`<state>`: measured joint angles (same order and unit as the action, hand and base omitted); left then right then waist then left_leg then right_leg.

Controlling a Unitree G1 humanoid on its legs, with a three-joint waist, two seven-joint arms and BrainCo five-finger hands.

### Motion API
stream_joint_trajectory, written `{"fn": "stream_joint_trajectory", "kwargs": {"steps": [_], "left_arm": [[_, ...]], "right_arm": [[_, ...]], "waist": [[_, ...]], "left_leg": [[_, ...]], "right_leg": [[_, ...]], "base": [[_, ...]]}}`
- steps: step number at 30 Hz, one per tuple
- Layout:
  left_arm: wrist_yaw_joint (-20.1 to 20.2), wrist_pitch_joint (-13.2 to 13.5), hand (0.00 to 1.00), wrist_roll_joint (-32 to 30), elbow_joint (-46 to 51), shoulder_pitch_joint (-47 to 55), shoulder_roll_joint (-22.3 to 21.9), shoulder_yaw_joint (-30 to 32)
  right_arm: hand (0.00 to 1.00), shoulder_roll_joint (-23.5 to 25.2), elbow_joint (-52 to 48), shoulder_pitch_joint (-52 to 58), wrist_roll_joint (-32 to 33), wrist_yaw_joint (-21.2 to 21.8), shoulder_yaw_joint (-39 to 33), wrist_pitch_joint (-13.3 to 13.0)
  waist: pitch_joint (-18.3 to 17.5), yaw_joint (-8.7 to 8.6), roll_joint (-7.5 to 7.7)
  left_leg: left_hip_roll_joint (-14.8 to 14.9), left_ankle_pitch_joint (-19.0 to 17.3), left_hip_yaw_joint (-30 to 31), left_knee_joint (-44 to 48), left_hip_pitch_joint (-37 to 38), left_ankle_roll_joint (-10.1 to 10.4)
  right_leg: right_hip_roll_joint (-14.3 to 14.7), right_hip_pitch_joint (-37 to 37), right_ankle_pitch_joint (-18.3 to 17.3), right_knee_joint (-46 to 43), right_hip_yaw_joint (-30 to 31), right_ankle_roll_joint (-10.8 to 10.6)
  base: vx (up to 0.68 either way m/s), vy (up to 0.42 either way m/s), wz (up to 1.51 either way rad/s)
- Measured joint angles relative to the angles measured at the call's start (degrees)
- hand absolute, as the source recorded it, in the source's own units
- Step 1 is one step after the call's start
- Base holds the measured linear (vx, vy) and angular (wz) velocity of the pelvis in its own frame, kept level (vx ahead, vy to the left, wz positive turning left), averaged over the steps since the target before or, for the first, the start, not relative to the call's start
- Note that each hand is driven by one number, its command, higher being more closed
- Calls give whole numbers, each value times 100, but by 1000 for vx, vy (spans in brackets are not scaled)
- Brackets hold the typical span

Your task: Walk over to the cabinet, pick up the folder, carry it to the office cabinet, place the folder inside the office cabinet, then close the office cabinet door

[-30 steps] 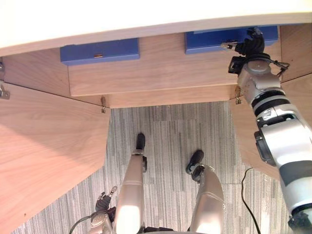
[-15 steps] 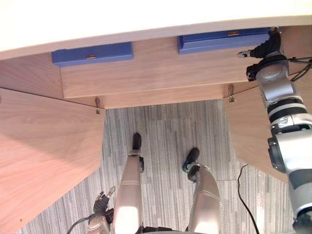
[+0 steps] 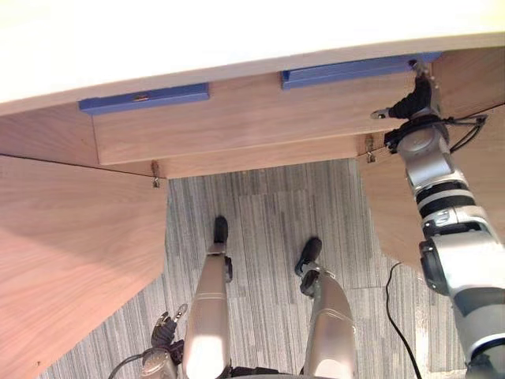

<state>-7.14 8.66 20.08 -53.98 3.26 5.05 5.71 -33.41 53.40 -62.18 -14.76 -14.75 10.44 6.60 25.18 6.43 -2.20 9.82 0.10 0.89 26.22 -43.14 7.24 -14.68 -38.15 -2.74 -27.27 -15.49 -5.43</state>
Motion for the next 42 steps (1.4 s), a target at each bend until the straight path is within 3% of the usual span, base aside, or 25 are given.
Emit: {"fn": "stream_joint_trajectory", "kwargs": {"steps": [2,5,7,11,14,17,21,23,26,30,33,35,38,42], "left_arm": [[9,19,0,0,-15,0,18,-38],[16,34,0,-1,-82,-9,50,-67],[20,24,0,-11,-192,-8,98,-119],[37,-12,0,-171,-198,-6,146,-124],[52,-32,0,-324,-190,-5,182,-109],[57,-54,0,-430,-178,12,206,29],[58,-94,0,-431,-176,11,237,164],[60,-139,0,-453,-173,10,245,305],[56,-262,0,-751,-158,9,251,541],[84,-330,0,-1348,-175,27,370,744],[99,-409,0,-1843,-246,157,390,917],[103,-456,0,-2056,-431,181,363,965],[139,-555,0,-2257,-562,191,295,1063],[181,-603,0,-2220,-633,257,260,1098]], "right_arm": [[0,58,-138,152,-4,61,1,18],[0,136,-1248,631,-118,59,-9,46],[0,383,-2466,1105,-265,41,-33,44],[0,1134,-3057,1745,-693,-84,-191,-44],[0,1768,-2569,2481,-689,-94,-38,-184],[0,2125,-1602,3113,-673,253,238,-181],[0,2273,-241,3488,-653,353,199,-217],[0,2359,259,3657,-526,398,-86,-233],[0,2489,883,4078,196,583,-635,-290],[0,2709,1046,4736,472,744,-1152,-336],[0,2864,1063,5208,744,813,-1523,-375],[0,2927,1133,5339,954,841,-1657,-420],[0,3011,1175,5604,1245,928,-1979,-438],[0,3066,1186,6064,1705,959,-2282,-455]], "waist": [[1,11,-1],[2,17,-3],[3,-30,-3],[8,-26,6],[59,-48,65],[132,-84,191],[181,-145,325],[213,-188,405],[171,-224,518],[-303,-290,713],[-896,-382,808],[-1102,-423,790],[-1323,-559,683],[-1687,-627,722]], "left_leg": [[13,-1,5,-2,3,-1],[32,-2,6,-8,31,-2],[44,-5,7,-21,52,-3],[42,-4,-12,-104,132,-4],[68,-21,-41,-117,287,4],[157,-134,-78,-130,753,45],[279,-298,-136,-116,1349,87],[323,-387,-159,-82,1588,97],[325,-516,-243,-100,2129,111],[224,-535,-481,-408,2682,73],[92,-474,-801,-900,3357,46],[53,-443,-1029,-1208,3802,58],[54,-426,-1315,-1590,4292,34],[31,-422,-1638,-1856,4461,23]], "right_leg": [[30,35,29,65,1,-5],[77,83,69,139,2,0],[115,107,98,196,10,12],[122,129,99,247,43,14],[159,270,101,304,70,15],[277,801,113,505,72,11],[428,1515,161,883,75,2],[486,1810,201,1043,76,-18],[498,2414,246,1269,75,-76],[420,2885,367,1640,171,-157],[307,3218,410,1852,311,-189],[251,3360,421,1814,305,-172],[222,3457,557,1687,-219,28],[315,3439,776,2048,-325,218]], "base": [[13,8,-2],[14,11,-4],[4,10,-6],[3,2,-2],[45,1,-7],[84,3,-10],[40,16,-12],[45,28,-10],[53,38,-6],[71,65,-13],[75,45,-27],[69,9,-51],[38,-10,-42],[-11,5,-48]]}}
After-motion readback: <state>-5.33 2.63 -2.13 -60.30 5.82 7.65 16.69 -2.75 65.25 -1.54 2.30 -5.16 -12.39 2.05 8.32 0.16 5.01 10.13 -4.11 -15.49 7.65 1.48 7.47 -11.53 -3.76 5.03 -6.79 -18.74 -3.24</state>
